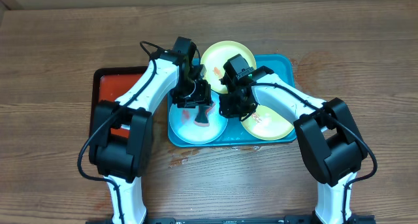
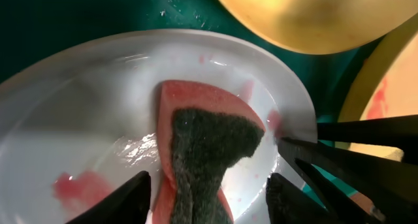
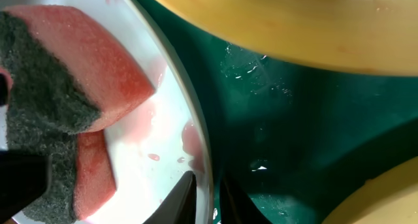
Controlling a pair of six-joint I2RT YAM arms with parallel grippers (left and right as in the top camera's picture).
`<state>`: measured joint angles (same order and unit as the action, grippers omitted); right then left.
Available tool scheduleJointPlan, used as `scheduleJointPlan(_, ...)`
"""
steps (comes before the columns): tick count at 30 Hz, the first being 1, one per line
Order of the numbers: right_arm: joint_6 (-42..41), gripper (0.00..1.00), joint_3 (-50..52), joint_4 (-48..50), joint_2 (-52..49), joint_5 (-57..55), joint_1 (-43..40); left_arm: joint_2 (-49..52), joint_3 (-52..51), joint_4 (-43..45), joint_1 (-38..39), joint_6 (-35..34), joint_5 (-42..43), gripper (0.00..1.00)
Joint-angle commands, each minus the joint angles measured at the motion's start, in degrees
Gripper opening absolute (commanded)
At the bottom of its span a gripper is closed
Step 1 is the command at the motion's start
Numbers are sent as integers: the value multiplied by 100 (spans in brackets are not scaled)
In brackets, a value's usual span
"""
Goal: Clean dirty plates on tray and stack at the side
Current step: 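Grasp the sponge with the left gripper and scrub the white plate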
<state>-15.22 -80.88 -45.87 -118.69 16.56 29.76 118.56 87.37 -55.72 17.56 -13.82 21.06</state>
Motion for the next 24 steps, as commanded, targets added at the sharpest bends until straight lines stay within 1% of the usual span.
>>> scheduleJointPlan(1,-7,15,31,42,-103,-37,7,175,-46,11,26,186,127,47)
scheduleJointPlan(2,-7,15,31,42,-103,-37,7,203,-46,7,28,186,127,41)
scheduleJointPlan(3,-7,15,31,42,-103,-37,7,236,-46,7,35,186,125,40)
scheduleJointPlan(11,-7,15,31,61,-103,-37,7,304,-55,2,114,184,98,41)
scheduleJointPlan(15,-4,15,31,68,-103,-37,7,304,-55,-13,138,184,85,36)
scheduleJointPlan(16,-7,15,31,63,-103,-39,7,304,-55,-28,138,184,50,34)
scheduleJointPlan(18,-4,15,31,63,-103,-39,7,304,-55,-96,138,179,-138,27)
scheduleJointPlan(20,-4,15,31,63,-103,-37,7,304,-55,-186,138,81,-501,21)
scheduleJointPlan(21,-4,15,31,63,-103,-39,7,304,-55,-216,138,24,-664,14)
scheduleJointPlan(22,-4,15,31,66,-103,-39,7,304,-55,-251,138,-37,-861,5)
scheduleJointPlan(24,-4,15,31,66,-103,-39,7,304,-55,-282,138,-79,-1158,4)
